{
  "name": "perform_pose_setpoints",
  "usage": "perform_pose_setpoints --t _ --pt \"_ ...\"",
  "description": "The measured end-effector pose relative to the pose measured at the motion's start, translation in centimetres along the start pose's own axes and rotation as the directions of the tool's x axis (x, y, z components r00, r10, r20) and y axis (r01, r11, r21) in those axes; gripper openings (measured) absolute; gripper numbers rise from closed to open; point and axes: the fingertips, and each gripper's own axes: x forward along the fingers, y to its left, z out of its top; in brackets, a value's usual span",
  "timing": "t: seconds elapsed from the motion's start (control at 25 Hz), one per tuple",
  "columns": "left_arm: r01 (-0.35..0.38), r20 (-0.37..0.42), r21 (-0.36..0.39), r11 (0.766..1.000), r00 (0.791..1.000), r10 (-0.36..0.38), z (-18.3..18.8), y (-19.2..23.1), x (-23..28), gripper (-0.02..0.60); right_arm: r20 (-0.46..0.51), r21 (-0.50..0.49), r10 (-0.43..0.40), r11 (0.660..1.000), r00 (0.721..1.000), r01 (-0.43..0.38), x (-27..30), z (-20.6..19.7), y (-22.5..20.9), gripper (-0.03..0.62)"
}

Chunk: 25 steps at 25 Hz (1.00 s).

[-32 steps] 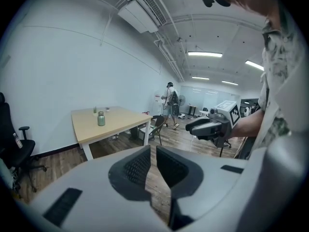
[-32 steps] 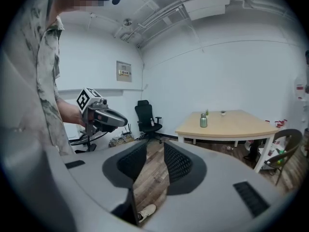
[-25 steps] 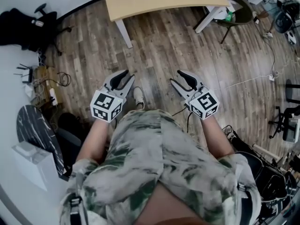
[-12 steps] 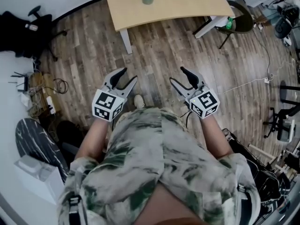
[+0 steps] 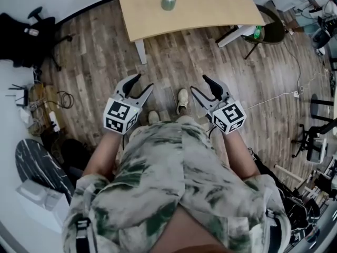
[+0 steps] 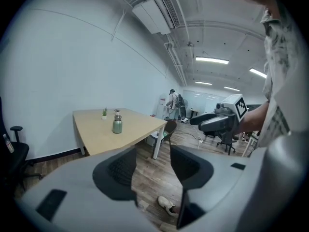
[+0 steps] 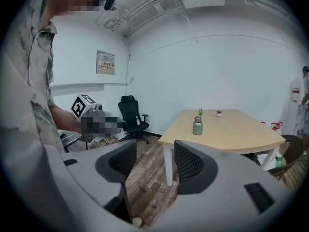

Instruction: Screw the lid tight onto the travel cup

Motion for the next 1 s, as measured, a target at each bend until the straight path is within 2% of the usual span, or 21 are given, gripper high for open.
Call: perform_pose_setpoints --t 0.2,0.56,1.0 --pt "-0.043 -0.008 -0.001 0.999 0.999 0.043 1.3 1.6 2.9 0.216 0.018 -0.011 0.037 0.999 0.999 -0.037 1.8 0.9 -3.6 0.259" --pt "-0.16 -0.016 -0.027 0.987 0.987 0.159 5.6 4.5 10.0 0.218 0.0 -0.064 0.142 0.988 0.99 -0.142 6.1 3.0 -13.6 0.256" --pt "-0.256 -0.038 -0.045 0.966 0.966 0.254 9.2 5.0 18.3 0.218 -0.024 -0.074 0.251 0.965 0.968 -0.252 7.9 2.8 -22.9 0.259"
